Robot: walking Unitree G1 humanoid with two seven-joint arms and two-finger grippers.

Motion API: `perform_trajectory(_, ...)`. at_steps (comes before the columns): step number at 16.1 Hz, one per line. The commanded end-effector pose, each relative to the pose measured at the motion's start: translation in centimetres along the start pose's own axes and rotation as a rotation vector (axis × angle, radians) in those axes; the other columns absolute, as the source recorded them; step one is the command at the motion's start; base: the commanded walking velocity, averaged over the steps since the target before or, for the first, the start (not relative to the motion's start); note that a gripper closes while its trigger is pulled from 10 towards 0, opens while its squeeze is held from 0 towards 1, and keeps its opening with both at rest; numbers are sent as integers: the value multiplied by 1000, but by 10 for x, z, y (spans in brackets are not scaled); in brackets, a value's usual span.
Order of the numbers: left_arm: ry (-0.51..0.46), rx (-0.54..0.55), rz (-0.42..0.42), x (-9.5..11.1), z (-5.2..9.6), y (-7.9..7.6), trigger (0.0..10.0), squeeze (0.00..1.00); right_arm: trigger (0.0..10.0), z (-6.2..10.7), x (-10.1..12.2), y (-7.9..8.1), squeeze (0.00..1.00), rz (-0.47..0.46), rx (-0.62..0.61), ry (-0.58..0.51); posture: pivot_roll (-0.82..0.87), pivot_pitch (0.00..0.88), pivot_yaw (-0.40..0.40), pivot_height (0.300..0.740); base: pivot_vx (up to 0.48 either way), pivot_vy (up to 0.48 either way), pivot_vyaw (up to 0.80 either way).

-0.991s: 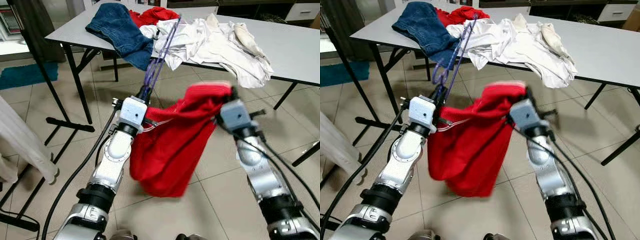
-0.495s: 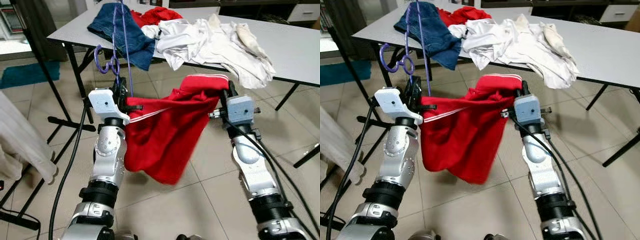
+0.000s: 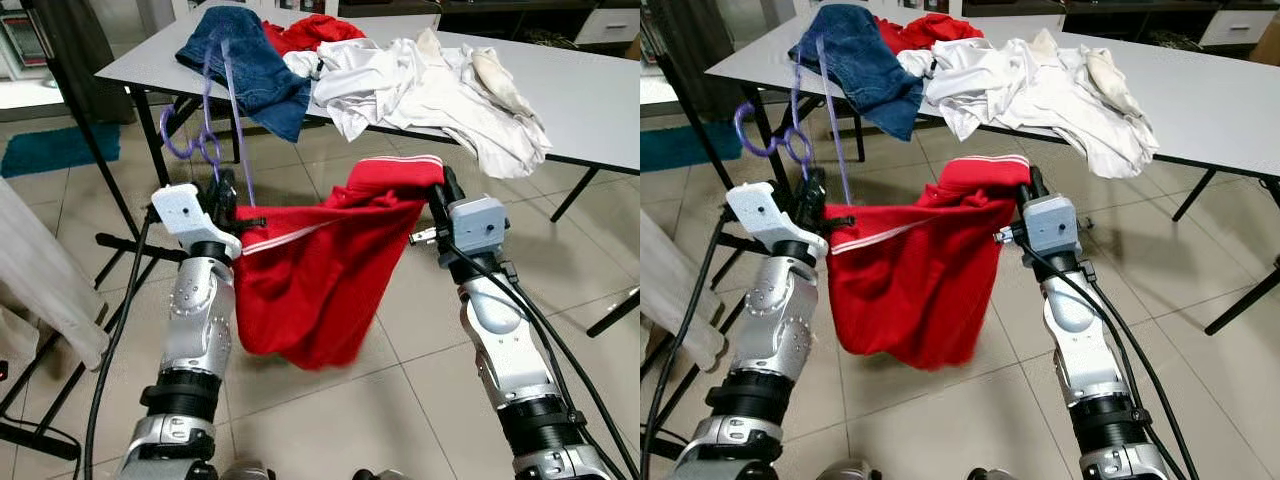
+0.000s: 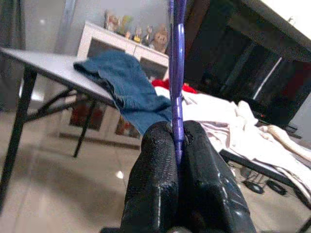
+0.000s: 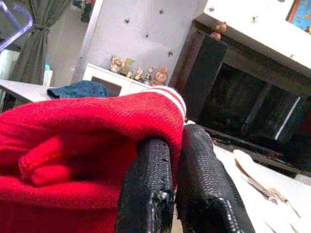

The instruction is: Hang hanger

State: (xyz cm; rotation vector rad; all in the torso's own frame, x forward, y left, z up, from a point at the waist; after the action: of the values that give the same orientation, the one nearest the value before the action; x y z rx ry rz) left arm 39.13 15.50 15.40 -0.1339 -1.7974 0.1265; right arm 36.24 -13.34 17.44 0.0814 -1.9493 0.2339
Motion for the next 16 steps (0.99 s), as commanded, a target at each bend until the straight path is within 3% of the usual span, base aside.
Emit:
perform_trajectory(1, -19, 18, 38, 8, -3, 2, 10000, 0, 0, -2, 12, -11, 0, -15, -40, -46, 242, 6, -35, 740, 0, 0, 0)
perform_trajectory(2, -15, 53, 86, 7, -4, 4, 10000, 0, 0, -1, 9, -11, 0, -18, -40, -34, 239, 6, -34, 740, 0, 0, 0)
perform_trajectory(4, -66, 77, 68, 16, -5, 8, 10000, 0, 0, 1, -5, -9, 0, -28, -32, 29, 238, 6, -33, 740, 0, 0, 0)
perform_trajectory(6, -88, 75, 62, 21, -7, 7, 10000, 0, 0, 15, -52, 12, 0, -88, 74, 262, 236, 5, -31, 740, 0, 0, 0)
perform_trajectory(7, -142, 85, 3, 29, -7, 9, 10000, 0, 0, 33, -77, 37, 0, -183, 202, 395, 235, 5, -31, 740, 0, 0, 0)
perform_trajectory(9, -154, 102, 0, 31, -7, 12, 10000, 0, 0, 37, -80, 41, 0, -215, 218, 413, 237, 5, -31, 740, 0, 0, 0)
perform_trajectory(11, -181, 158, -29, 37, -8, 20, 10000, 0, 0, 61, -77, 77, 0, -442, 460, 493, 236, 7, -28, 740, 0, 0, 0)
perform_trajectory(15, -180, 163, -42, 36, -8, 20, 10000, 0, 0, 82, -75, 91, 0, -482, 619, 540, 238, 8, -29, 740, 0, 0, 0)
perform_trajectory(16, -187, 181, -33, 36, -8, 22, 10000, 0, 0, 104, -92, 89, 0, -443, 690, 638, 238, 8, -29, 740, 0, 0, 0)
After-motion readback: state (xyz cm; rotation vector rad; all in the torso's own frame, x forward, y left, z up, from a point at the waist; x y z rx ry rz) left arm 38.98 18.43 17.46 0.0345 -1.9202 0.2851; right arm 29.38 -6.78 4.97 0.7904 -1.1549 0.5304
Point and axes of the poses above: a point about 5 cm out from each wrist's last joint towards the gripper, its own z axis pointing back from the gripper into the wrist, its own x axis along the axis of the wrist's last joint, y = z × x, the point moved 6 cm from there along -z, pointing out of the wrist towards the gripper, and after that the axes turned 9 degrees about -z, right-handed, at the moved point
